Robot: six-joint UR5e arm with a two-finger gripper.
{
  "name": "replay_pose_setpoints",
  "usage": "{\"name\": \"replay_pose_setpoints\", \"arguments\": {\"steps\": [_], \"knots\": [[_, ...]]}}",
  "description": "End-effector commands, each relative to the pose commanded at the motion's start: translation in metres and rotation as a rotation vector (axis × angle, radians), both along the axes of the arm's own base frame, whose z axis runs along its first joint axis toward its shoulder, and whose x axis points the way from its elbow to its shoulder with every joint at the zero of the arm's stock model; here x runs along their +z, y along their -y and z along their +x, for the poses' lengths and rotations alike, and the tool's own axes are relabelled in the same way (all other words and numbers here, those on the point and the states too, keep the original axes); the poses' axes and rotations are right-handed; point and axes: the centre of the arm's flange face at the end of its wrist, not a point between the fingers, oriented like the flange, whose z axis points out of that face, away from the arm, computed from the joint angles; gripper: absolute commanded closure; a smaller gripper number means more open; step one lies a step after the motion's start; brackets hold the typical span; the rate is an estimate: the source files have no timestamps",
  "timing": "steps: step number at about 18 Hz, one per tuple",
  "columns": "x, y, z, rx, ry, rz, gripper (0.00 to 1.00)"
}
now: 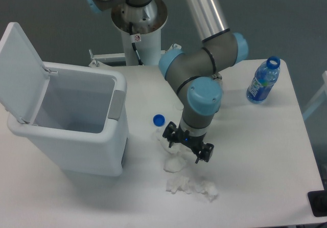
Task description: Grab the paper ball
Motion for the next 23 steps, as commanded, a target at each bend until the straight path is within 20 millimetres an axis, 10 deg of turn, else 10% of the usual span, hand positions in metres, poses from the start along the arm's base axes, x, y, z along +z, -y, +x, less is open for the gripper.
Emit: {"name": "replay_pose_setpoints", "arguments": {"steps": [13, 23], "knots": [[-0.032, -0.019, 0.017, 0.043, -0.026, -0.067, 0.28], [-0.025, -0.020, 0.014, 0.039, -0.038, -0.059, 0.97]]}}
